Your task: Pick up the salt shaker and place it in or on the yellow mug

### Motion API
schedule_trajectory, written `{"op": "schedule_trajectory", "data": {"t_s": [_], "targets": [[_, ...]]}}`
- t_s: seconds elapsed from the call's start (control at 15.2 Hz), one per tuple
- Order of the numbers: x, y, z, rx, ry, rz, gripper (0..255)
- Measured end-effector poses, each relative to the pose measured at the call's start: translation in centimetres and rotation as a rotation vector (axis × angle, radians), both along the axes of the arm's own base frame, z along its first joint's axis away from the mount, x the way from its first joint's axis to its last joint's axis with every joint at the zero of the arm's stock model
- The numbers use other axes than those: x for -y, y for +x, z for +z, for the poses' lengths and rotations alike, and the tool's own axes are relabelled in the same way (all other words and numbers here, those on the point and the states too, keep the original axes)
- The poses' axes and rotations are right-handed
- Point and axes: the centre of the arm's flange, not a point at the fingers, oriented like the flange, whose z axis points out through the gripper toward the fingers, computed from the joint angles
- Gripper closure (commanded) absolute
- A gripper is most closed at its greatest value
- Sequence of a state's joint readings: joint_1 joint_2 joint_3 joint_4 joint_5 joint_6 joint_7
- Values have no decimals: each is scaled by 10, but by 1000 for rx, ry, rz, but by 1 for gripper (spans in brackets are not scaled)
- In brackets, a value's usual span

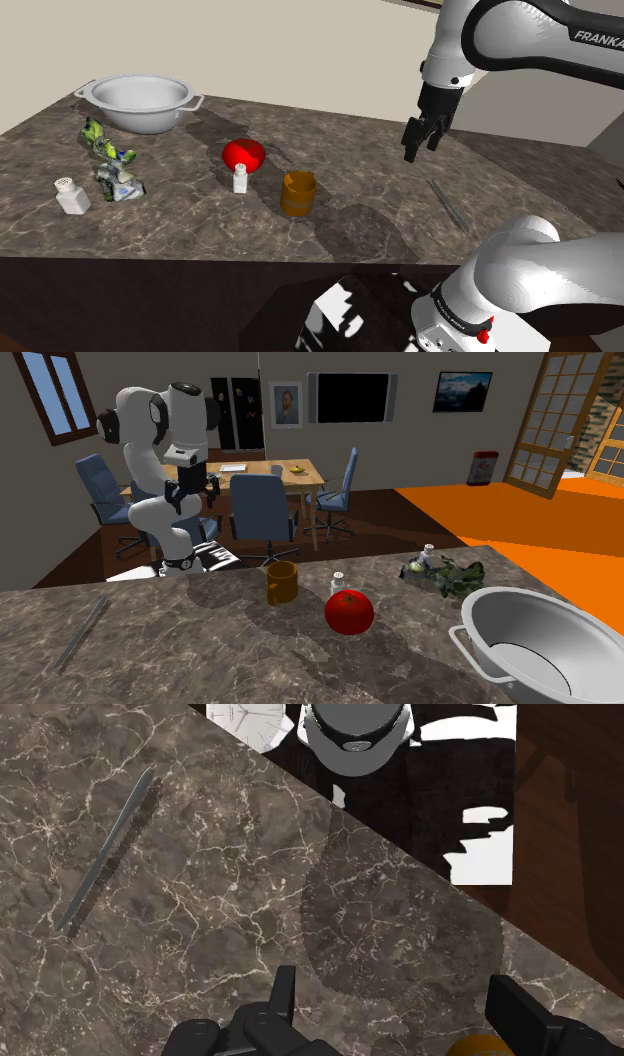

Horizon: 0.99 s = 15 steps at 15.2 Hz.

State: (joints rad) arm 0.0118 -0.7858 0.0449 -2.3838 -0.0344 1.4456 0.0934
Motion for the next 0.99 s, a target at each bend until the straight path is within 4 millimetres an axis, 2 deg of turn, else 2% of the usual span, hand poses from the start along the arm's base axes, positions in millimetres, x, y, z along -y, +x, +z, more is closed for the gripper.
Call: {"op": "schedule_trajectory", "data": {"t_s": [0.13, 0.26, 0.99], "targets": [[-3, 5, -3, 2, 0, 0, 0], [-16, 17, -8, 12, -2, 2, 0], [-99, 111, -63, 76, -13, 9, 0]]}}
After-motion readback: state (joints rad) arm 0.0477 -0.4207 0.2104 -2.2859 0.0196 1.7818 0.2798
